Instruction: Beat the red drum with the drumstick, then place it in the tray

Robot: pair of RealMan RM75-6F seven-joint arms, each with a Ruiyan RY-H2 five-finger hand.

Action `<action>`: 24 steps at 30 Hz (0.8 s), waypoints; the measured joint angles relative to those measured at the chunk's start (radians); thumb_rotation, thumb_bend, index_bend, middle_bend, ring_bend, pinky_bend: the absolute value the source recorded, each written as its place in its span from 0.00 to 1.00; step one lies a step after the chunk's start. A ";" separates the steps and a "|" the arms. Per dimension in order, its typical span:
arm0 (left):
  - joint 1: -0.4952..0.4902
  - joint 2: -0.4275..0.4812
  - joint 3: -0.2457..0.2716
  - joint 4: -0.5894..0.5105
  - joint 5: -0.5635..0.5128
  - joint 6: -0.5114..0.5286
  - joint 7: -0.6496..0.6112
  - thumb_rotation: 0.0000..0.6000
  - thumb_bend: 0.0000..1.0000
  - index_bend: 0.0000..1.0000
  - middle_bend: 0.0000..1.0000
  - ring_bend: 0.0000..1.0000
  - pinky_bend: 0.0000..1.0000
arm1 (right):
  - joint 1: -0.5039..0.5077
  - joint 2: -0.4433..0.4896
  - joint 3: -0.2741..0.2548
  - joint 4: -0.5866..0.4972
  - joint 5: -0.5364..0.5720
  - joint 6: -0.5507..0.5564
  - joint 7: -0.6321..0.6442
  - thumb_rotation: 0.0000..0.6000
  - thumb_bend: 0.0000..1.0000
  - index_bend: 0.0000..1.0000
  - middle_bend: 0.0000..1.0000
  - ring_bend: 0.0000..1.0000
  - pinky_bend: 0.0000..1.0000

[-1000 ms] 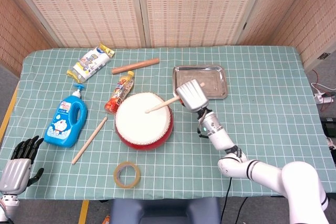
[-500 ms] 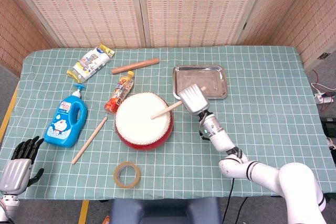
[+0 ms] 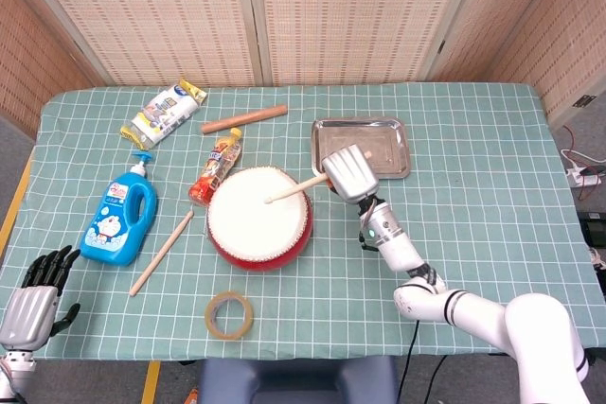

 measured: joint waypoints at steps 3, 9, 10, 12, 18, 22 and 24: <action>-0.001 -0.001 0.000 0.000 -0.002 -0.003 0.001 1.00 0.27 0.02 0.01 0.00 0.00 | -0.001 -0.007 -0.009 0.015 0.017 -0.031 -0.072 1.00 0.78 1.00 1.00 1.00 1.00; -0.002 0.001 -0.003 0.000 -0.004 -0.001 -0.001 1.00 0.27 0.02 0.01 0.00 0.00 | -0.002 -0.009 0.014 0.005 0.001 0.019 0.012 1.00 0.78 1.00 1.00 1.00 1.00; -0.002 0.001 -0.003 0.000 -0.003 -0.002 -0.001 1.00 0.27 0.02 0.01 0.00 0.00 | -0.002 -0.008 0.022 0.000 -0.005 0.035 0.053 1.00 0.78 1.00 1.00 1.00 1.00; -0.003 0.000 -0.003 0.000 -0.002 -0.003 0.000 1.00 0.27 0.02 0.01 0.00 0.00 | -0.003 -0.006 0.034 -0.006 -0.013 0.056 0.109 1.00 0.78 1.00 1.00 1.00 1.00; -0.005 0.001 -0.003 -0.003 -0.004 -0.006 0.002 1.00 0.27 0.02 0.01 0.00 0.00 | -0.005 -0.005 0.023 0.002 -0.012 0.035 0.112 1.00 0.78 1.00 1.00 1.00 1.00; -0.004 0.002 -0.004 -0.007 -0.005 -0.003 0.005 1.00 0.27 0.02 0.01 0.00 0.00 | -0.006 -0.006 -0.016 0.022 0.005 -0.039 0.018 1.00 0.78 1.00 1.00 1.00 1.00; -0.003 0.002 -0.003 -0.007 -0.005 -0.003 0.006 1.00 0.27 0.02 0.00 0.00 0.00 | -0.008 -0.008 -0.025 0.026 0.009 -0.050 -0.017 1.00 0.79 1.00 1.00 1.00 1.00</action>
